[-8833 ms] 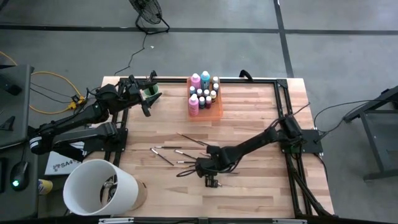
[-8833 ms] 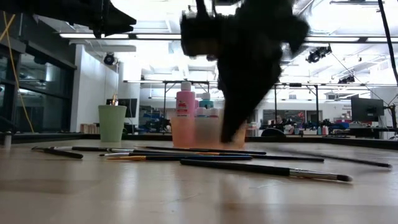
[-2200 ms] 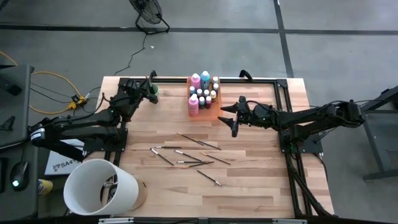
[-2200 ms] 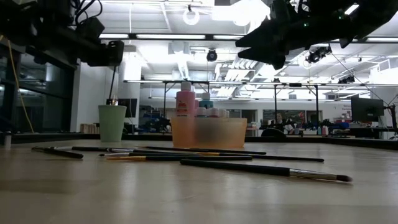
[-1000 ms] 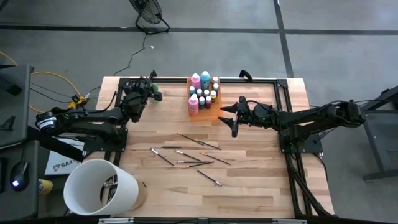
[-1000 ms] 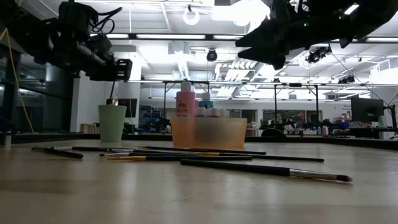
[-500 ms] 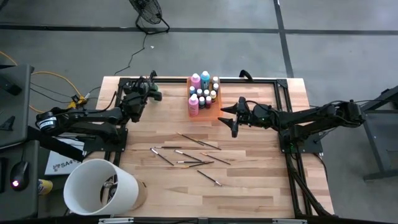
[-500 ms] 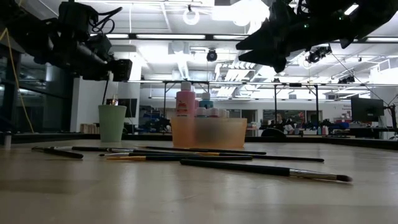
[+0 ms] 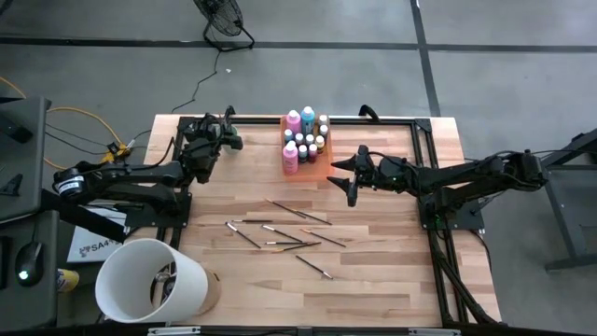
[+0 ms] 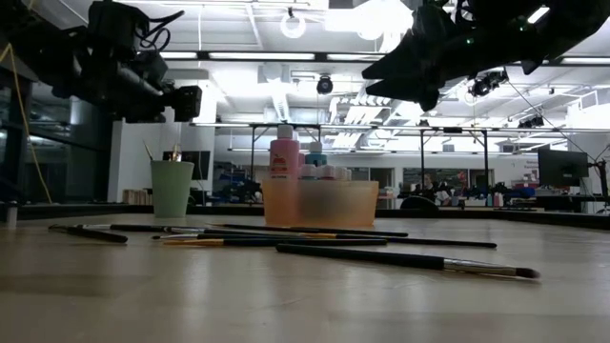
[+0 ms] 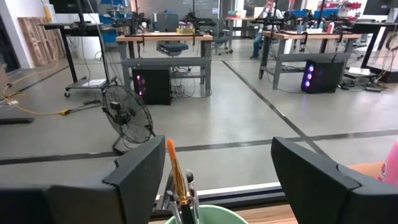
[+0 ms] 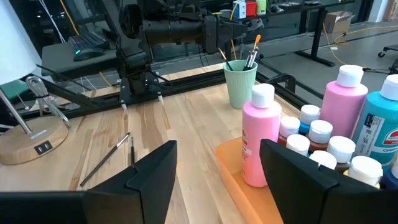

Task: Pick & Place Paint Supplies
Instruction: Put the orange paintbrush into the cup

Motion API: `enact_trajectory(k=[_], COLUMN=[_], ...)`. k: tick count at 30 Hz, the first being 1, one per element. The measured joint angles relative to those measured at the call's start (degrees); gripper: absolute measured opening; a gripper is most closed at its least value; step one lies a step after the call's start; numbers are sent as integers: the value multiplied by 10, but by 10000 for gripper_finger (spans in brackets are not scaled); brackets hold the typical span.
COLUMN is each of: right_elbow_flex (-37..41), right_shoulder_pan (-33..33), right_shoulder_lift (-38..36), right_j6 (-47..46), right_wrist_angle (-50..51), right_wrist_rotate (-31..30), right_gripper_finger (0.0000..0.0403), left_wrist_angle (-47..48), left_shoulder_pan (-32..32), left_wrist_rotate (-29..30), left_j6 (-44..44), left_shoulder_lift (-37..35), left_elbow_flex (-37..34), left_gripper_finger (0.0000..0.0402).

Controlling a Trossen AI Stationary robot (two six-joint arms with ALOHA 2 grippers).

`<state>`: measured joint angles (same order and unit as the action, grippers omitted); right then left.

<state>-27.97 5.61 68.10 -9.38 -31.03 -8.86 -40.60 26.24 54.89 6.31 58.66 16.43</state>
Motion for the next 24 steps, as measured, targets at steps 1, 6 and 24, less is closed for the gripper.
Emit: enact_trajectory(k=[1, 6, 24], right_elbow_flex=[0, 0, -227], right_shoulder_pan=[0, 0, -49], right_shoulder_lift=[0, -1, 21], right_j6=[1, -1, -41], right_wrist_angle=[0, 9, 483], right_wrist_rotate=[0, 6, 0], right_gripper_finger=[224, 224, 224], left_wrist_angle=[0, -1, 57], left_shoulder_pan=[0, 0, 0], left_wrist_rotate=[0, -26, -206], left_j6=[0, -17, -76], left_shoulder_lift=[0, -14, -121], left_elbow_flex=[1, 23, 50], left_gripper_finger=[288, 287, 280])
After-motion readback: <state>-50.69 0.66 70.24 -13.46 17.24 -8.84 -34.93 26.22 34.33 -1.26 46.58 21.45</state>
